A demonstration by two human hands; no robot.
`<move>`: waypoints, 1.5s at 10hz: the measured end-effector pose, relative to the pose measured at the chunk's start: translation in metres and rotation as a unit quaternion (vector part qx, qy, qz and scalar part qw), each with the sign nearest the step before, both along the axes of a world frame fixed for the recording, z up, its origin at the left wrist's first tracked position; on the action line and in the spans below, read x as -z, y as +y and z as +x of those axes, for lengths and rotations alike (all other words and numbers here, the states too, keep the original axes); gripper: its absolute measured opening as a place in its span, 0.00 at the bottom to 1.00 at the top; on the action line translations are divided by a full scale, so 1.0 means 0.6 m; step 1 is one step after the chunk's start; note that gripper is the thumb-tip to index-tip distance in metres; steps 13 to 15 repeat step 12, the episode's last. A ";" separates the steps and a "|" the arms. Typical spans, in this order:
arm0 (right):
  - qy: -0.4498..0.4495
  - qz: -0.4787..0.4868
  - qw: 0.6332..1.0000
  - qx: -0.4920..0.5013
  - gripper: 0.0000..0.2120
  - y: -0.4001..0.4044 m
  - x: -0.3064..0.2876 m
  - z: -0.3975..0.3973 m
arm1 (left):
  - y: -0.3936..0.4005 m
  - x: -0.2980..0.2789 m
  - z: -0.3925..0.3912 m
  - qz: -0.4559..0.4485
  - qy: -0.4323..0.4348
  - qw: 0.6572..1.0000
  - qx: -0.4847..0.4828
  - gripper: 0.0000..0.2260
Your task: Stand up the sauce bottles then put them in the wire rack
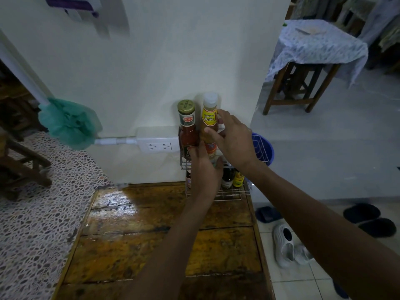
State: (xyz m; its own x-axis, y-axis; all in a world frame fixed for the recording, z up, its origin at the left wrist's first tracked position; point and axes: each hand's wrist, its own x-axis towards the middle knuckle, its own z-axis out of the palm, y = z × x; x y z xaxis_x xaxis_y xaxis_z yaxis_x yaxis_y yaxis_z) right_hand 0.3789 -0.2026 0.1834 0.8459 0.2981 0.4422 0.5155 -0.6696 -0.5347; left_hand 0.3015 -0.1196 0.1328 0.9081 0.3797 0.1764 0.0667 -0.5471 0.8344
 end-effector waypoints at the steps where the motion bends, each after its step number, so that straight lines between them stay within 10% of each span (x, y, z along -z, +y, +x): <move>1: 0.024 0.027 0.999 -0.001 0.26 -0.002 0.000 -0.004 | 0.002 -0.006 -0.003 0.003 0.010 1.000 0.014 0.32; 15: 0.020 0.029 0.999 0.038 0.26 -0.004 0.004 -0.014 | 0.029 -0.036 -0.027 0.027 0.011 0.999 0.022 0.30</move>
